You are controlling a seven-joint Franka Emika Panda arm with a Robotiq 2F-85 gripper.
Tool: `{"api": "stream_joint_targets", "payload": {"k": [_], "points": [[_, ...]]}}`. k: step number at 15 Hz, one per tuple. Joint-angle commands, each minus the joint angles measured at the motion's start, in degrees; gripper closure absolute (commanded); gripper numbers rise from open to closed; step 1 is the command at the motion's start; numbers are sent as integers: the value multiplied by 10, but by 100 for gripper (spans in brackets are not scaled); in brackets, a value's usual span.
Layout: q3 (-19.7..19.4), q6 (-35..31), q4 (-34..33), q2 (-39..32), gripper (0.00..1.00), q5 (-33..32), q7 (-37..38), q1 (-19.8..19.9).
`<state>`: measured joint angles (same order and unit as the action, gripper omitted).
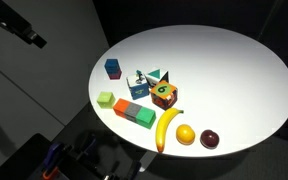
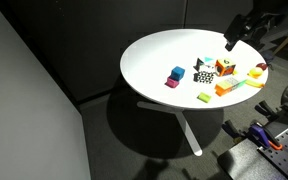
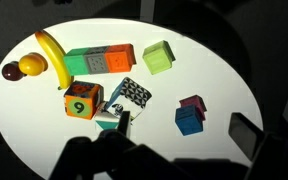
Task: Put the light green block on the blue block
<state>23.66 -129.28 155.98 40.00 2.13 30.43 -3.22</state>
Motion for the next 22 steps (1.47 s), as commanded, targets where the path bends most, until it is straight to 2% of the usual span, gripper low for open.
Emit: {"api": "stream_joint_targets", "payload": {"k": [1,9,16,19,22], "points": [[-8,2,-1,-2,0,-8,5,-8],[-8,2,-1,-2,0,-8,5,-8],[13,-60,-10,-25,0,-71,28,24],[11,-85,-17,-47,0,-84,29,32],[5,-59,-36,-79,0,-81,38,44]]}}
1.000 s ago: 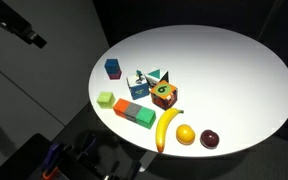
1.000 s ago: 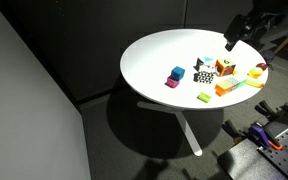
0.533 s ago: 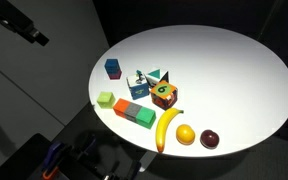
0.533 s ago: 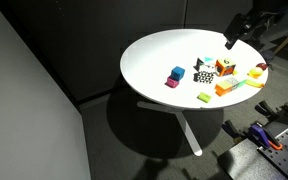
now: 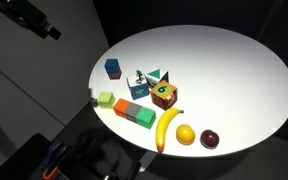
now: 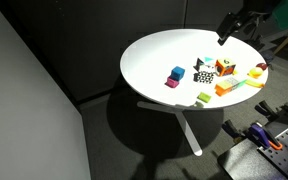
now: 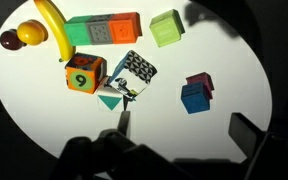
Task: Put the light green block on the blue block
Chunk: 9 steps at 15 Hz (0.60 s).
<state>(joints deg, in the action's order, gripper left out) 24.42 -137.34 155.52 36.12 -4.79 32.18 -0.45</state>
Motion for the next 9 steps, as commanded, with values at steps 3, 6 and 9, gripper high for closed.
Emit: {"api": "stream_joint_targets", "payload": {"k": [3,6,9], "points": [[-10,66,-58,-77,0,-12,37,29],[-24,109,-86,-110,0,-12,54,28],[-53,117,-104,-134,0,6,33,10]]}}
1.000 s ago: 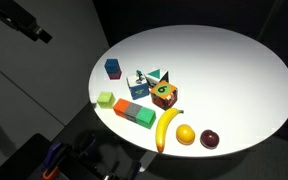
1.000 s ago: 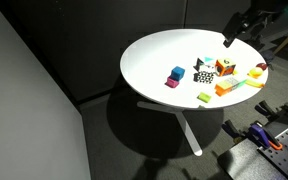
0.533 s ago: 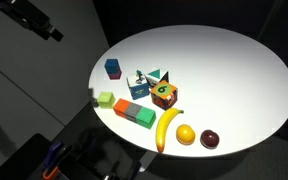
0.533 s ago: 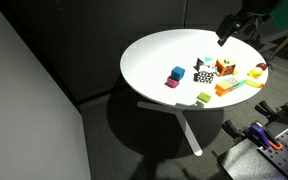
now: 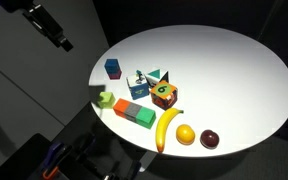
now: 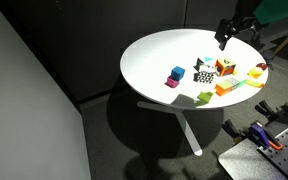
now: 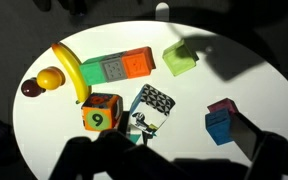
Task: Put the light green block on the blue block
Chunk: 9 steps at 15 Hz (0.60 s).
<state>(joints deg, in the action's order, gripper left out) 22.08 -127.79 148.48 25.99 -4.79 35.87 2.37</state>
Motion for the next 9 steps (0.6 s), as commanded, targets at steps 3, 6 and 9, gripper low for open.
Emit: {"api": "stream_joint_targets", "payload": {"k": [3,6,9], "points": [[-57,3,-38,-47,0,19,-32,-37],[-87,-16,-38,-59,0,57,-73,-57],[-115,-23,-38,-68,0,117,-122,-72]]}}
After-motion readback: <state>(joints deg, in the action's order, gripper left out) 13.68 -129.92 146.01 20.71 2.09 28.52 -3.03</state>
